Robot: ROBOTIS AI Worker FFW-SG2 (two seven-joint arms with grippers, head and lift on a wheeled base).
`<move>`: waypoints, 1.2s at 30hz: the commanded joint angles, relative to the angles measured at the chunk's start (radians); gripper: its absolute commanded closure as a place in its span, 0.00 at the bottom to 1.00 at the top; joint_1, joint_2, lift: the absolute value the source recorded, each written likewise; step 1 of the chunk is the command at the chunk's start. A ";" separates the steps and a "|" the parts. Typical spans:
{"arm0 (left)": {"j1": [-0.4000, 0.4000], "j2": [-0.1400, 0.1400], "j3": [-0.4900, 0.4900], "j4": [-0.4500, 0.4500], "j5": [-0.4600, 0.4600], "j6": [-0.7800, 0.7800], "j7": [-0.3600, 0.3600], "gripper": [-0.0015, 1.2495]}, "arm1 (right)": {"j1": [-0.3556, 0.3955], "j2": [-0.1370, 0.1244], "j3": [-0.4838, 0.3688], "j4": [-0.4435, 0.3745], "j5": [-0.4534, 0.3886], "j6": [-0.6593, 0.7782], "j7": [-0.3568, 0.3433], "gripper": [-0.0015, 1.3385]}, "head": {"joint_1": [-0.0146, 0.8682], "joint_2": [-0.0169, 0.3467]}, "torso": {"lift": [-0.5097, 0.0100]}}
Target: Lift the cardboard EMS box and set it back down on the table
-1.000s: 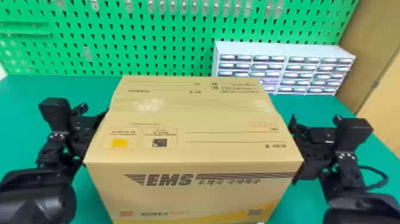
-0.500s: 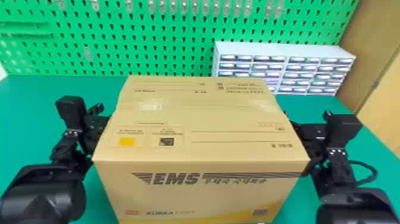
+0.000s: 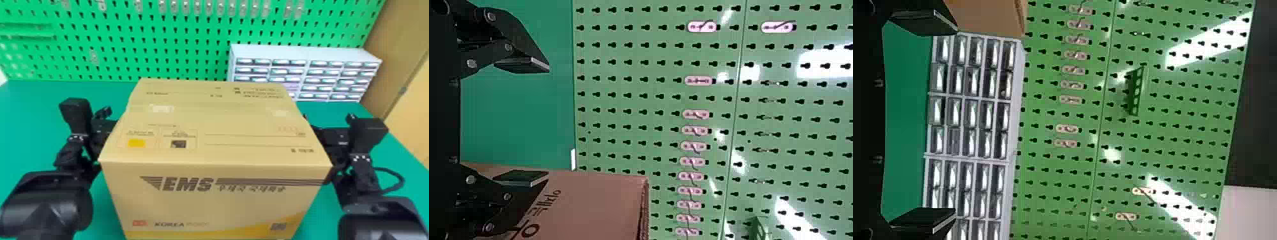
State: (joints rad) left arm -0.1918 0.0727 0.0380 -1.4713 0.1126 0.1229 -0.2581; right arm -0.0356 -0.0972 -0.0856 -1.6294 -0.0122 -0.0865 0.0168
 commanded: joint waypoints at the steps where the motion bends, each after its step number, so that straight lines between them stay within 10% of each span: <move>1: -0.024 0.001 -0.007 -0.003 0.004 -0.002 -0.032 0.39 | -0.017 -0.001 0.006 -0.009 0.000 0.001 0.000 0.02 | 0.78 0.01 | 0.81; 36: -0.097 0.001 -0.001 -0.046 -0.021 -0.008 -0.038 0.39 | -0.098 -0.019 0.040 -0.017 0.003 0.014 0.000 0.02 | 0.78 0.01 | 0.81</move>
State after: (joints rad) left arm -0.2883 0.0736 0.0372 -1.5176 0.0924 0.1150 -0.2581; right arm -0.1334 -0.1192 -0.0437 -1.6459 -0.0108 -0.0742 0.0168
